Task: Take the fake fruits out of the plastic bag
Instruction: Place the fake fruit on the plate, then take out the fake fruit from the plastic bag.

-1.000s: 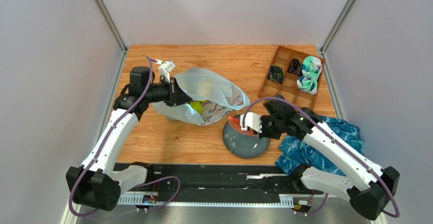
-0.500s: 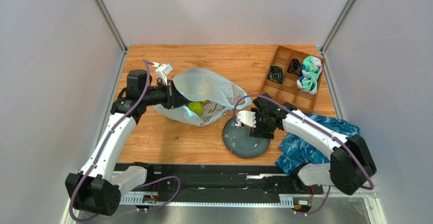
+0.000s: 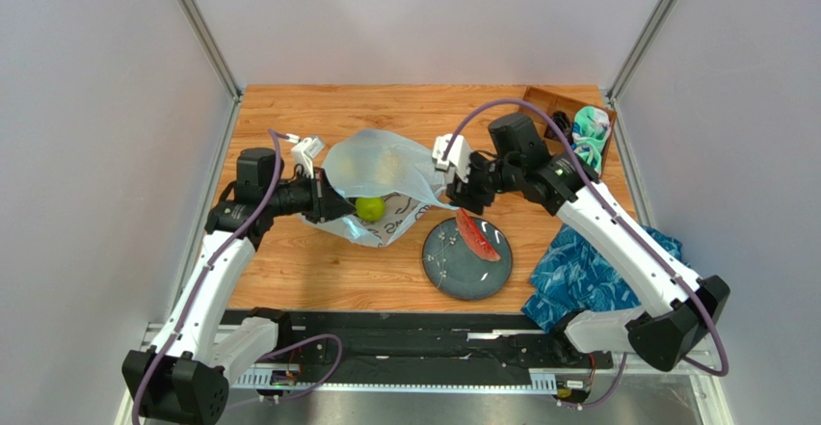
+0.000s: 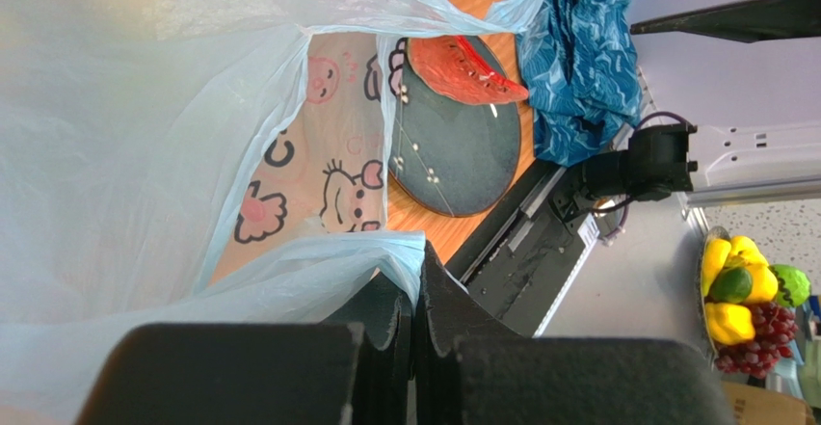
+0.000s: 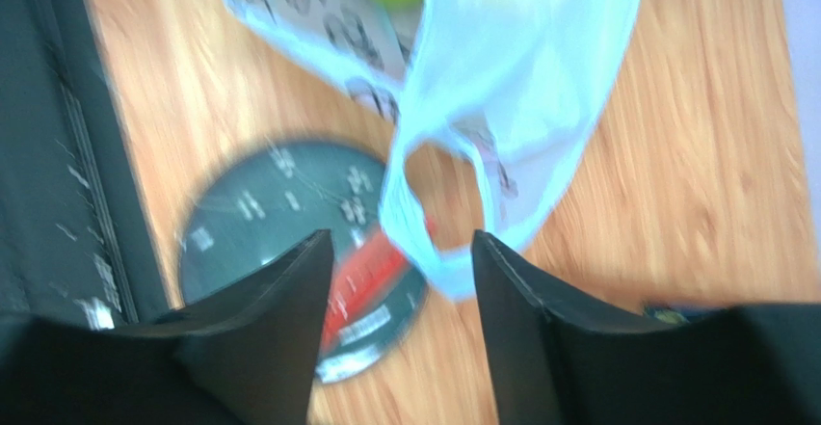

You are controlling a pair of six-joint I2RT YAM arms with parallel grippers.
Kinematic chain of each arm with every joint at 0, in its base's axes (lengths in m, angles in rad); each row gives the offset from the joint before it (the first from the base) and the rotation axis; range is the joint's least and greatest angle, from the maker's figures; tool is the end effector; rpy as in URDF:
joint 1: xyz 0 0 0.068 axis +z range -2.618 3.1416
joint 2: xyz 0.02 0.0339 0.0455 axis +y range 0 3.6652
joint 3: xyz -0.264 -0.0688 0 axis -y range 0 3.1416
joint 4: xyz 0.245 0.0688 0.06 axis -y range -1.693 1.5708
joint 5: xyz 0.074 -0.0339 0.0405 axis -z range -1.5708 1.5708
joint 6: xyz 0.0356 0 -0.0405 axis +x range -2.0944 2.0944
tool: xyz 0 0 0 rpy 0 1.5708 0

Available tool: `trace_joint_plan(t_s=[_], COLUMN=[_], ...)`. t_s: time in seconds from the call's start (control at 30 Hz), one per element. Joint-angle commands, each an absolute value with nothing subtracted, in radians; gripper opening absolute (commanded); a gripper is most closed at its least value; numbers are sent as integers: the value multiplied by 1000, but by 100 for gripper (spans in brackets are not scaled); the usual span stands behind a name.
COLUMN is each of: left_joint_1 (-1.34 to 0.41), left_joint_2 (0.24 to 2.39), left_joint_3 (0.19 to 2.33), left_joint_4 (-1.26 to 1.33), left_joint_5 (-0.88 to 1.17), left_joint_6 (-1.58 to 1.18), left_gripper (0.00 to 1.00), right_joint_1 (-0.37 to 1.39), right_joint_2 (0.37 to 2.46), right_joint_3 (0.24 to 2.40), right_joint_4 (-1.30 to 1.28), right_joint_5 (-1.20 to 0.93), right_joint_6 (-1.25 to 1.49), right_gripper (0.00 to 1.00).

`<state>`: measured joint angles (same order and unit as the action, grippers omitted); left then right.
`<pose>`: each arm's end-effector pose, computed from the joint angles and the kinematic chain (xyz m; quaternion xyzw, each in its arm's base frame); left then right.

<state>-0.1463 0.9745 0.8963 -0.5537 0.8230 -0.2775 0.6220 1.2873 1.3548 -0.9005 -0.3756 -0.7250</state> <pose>0.1940 -0.0550 0.3146 0.1270 0.8275 -0.4359 0.3303 0.2026 0.1613 0.3641 -0.6242 0.6743 0.1557 0.3627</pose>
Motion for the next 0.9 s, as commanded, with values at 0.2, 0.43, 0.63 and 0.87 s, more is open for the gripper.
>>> trace_joint_plan(t_s=[0.2, 0.43, 0.63, 0.87], left_joint_1=[-62, -31, -8, -6], left_joint_2=[855, 776, 723, 701], left_joint_3=[865, 864, 914, 905], left_joint_4=[-661, -782, -940, -1045], left_joint_5=[928, 1035, 1144, 1108], left_joint_6=[-268, -273, -220, -172], left_gripper=[0, 0, 0, 0], right_joint_1=[814, 874, 1031, 989], right_joint_2=[1789, 1864, 1688, 1827], right_joint_3=[1604, 1586, 1327, 1449], right_joint_4=[-675, -542, -476, -459], right_joint_5=[-546, -393, -307, -154], right_joint_6=[-261, -40, 28, 40], right_gripper=[26, 23, 17, 26])
